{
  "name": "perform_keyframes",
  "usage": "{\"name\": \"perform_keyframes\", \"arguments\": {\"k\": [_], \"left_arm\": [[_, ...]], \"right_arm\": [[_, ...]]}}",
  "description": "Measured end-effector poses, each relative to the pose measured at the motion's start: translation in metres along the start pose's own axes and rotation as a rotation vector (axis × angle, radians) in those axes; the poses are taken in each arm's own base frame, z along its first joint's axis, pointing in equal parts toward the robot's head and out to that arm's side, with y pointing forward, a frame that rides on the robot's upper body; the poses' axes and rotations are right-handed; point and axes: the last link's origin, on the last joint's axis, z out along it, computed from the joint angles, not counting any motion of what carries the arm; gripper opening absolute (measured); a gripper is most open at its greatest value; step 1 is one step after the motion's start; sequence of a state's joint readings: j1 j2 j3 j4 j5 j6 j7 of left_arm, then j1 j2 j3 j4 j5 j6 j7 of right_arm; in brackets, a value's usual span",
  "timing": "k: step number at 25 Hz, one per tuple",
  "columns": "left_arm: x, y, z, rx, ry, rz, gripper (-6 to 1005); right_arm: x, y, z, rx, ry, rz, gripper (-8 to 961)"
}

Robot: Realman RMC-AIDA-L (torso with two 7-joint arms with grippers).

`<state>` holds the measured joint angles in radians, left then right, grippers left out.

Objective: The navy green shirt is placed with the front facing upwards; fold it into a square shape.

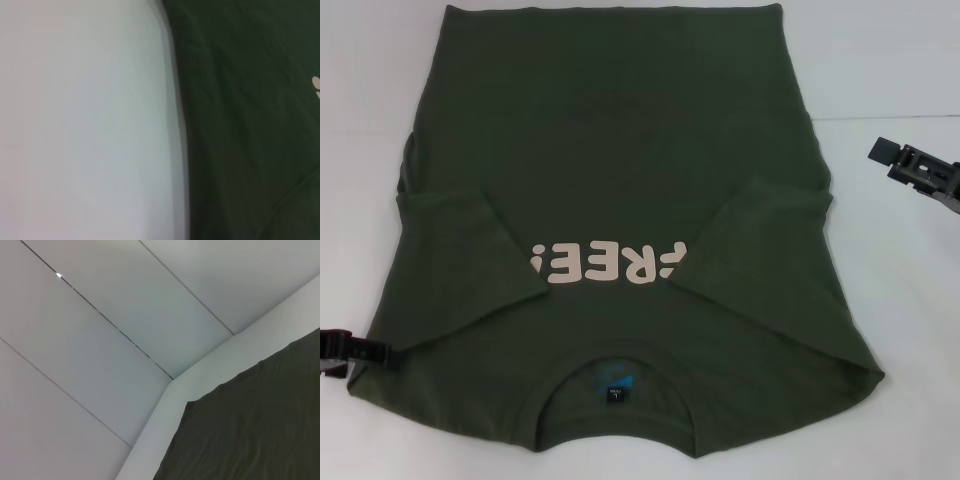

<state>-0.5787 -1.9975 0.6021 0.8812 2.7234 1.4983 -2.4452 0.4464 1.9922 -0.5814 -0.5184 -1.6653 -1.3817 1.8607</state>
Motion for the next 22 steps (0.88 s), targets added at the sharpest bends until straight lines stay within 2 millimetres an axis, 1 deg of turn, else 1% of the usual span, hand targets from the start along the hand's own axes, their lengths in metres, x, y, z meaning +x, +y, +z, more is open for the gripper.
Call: {"name": "perform_keyframes", "arguments": {"k": [12, 22], "left_arm": [[0.0004, 0.0061, 0.0030, -0.039, -0.020, -0.003, 847], [0.0024, 0.0100, 0.0030, -0.120, -0.025, -0.049, 847]], "right_arm": [[0.0008, -0.0012, 0.0000, 0.009, 0.006, -0.002, 945], [0.0010, -0.0014, 0.0000, 0.010, 0.007, -0.002, 945]]}}
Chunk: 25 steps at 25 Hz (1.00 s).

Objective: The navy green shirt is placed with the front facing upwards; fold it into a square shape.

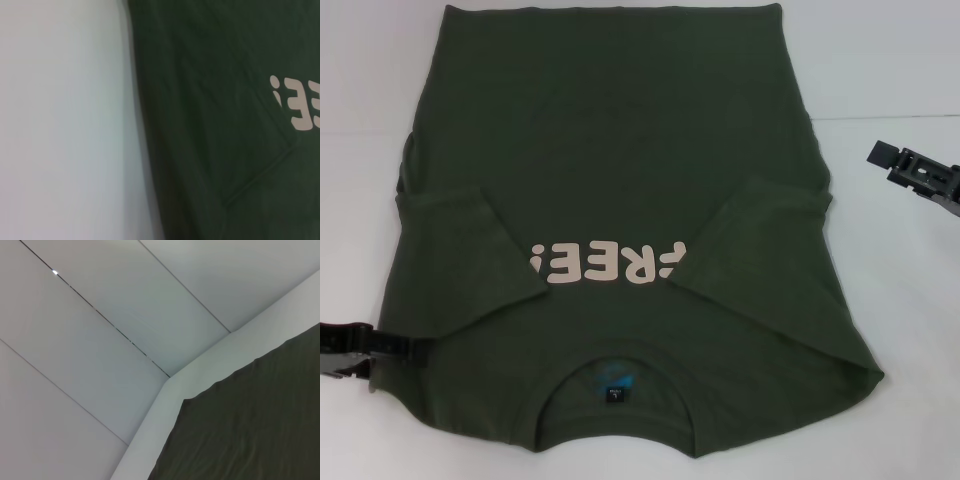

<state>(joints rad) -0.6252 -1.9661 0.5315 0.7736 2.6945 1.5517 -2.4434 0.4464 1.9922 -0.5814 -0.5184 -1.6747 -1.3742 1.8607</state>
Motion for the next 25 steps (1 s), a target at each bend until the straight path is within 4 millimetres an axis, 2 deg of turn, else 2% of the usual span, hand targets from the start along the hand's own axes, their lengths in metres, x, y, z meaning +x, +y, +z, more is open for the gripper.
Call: {"name": "perform_keyframes", "arguments": {"k": [18, 25], "left_arm": [[0.002, 0.007, 0.008, -0.028, -0.012, -0.008, 823], [0.004, 0.010, 0.011, -0.035, -0.014, -0.014, 631]], "right_arm": [[0.000, 0.000, 0.001, -0.002, 0.001, 0.001, 944], [0.000, 0.000, 0.001, -0.002, 0.001, 0.001, 944]]}}
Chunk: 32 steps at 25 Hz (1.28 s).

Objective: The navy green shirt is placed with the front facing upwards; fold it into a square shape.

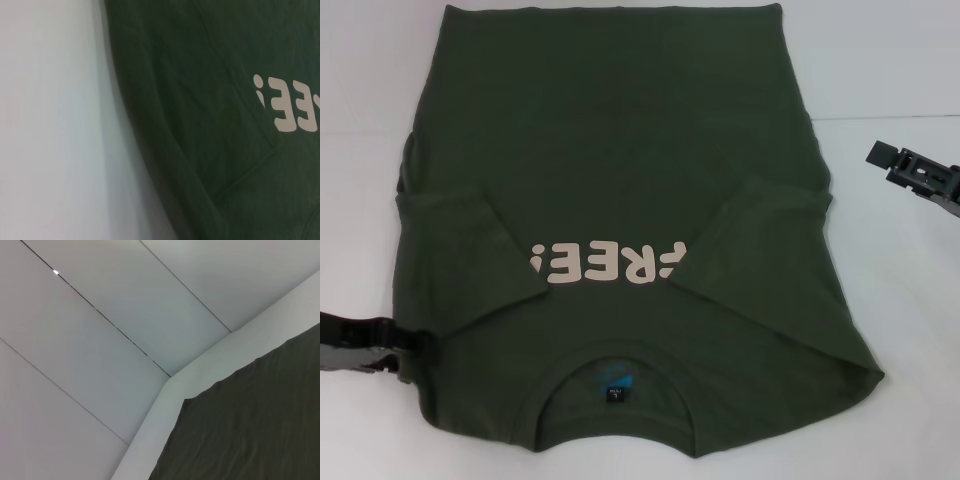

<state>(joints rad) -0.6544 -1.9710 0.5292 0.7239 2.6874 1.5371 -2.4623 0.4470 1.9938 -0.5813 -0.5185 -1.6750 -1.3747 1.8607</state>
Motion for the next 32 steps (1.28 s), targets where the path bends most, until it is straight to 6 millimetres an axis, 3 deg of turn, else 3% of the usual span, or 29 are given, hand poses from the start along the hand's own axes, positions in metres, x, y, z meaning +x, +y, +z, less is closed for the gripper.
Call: {"name": "perform_keyframes", "arguments": {"k": [9, 15, 20, 26, 32], "left_arm": [[0.001, 0.001, 0.000, 0.001, 0.000, -0.013, 407], [0.001, 0.001, 0.001, 0.000, -0.003, -0.007, 171], [0.001, 0.001, 0.000, -0.002, -0.002, -0.006, 32], [0.003, 0.003, -0.004, -0.029, 0.010, 0.014, 34], [0.004, 0.004, -0.010, -0.066, 0.035, 0.046, 36]], "right_arm": [[0.000, 0.000, 0.000, -0.001, 0.000, -0.001, 944], [-0.001, 0.001, 0.001, -0.004, 0.001, -0.002, 944], [-0.001, 0.002, 0.001, -0.008, 0.023, 0.011, 943], [-0.021, 0.014, -0.009, -0.030, 0.246, 0.043, 943], [-0.052, 0.023, -0.023, 0.188, 0.591, 0.138, 943]]}}
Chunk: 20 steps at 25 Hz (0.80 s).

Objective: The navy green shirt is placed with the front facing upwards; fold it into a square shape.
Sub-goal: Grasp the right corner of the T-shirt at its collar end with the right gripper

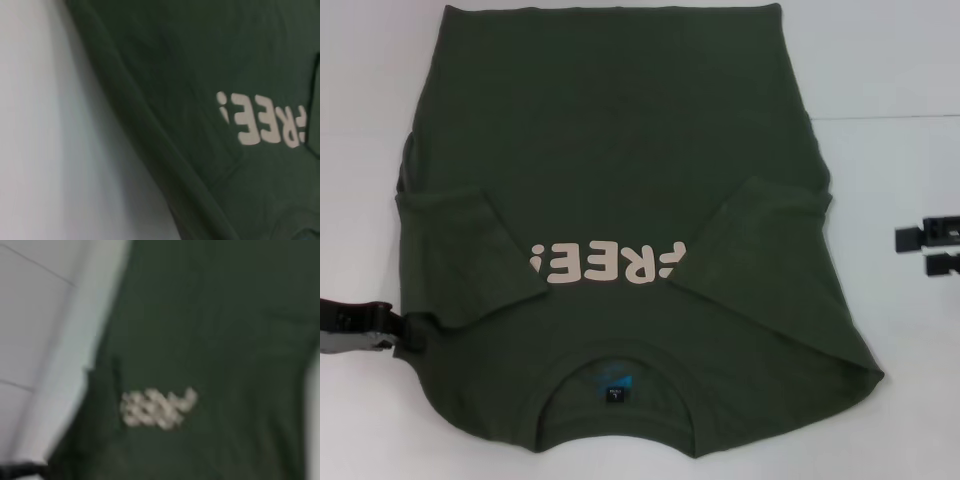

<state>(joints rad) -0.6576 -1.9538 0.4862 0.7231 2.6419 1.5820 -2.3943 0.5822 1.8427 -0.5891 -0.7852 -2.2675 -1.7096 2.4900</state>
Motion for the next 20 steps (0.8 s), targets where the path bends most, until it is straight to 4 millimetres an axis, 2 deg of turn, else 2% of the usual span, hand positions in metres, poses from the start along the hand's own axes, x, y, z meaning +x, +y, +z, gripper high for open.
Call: {"name": "perform_keyframes", "arguments": {"k": [3, 8, 15, 20], "left_arm": [[-0.001, -0.001, -0.003, -0.012, 0.009, -0.002, 38], [-0.004, -0.004, -0.005, -0.011, 0.009, -0.011, 39], [-0.005, -0.005, -0.006, -0.016, 0.016, -0.019, 42], [-0.005, -0.005, -0.006, -0.018, 0.018, -0.020, 44]], "right_arm": [[-0.007, 0.006, -0.004, 0.102, 0.104, 0.010, 943], [-0.008, 0.010, 0.011, 0.239, 0.251, 0.010, 943], [0.006, 0.006, 0.046, 0.262, 0.327, 0.007, 943], [0.014, 0.002, 0.059, 0.256, 0.335, 0.017, 942]]}}
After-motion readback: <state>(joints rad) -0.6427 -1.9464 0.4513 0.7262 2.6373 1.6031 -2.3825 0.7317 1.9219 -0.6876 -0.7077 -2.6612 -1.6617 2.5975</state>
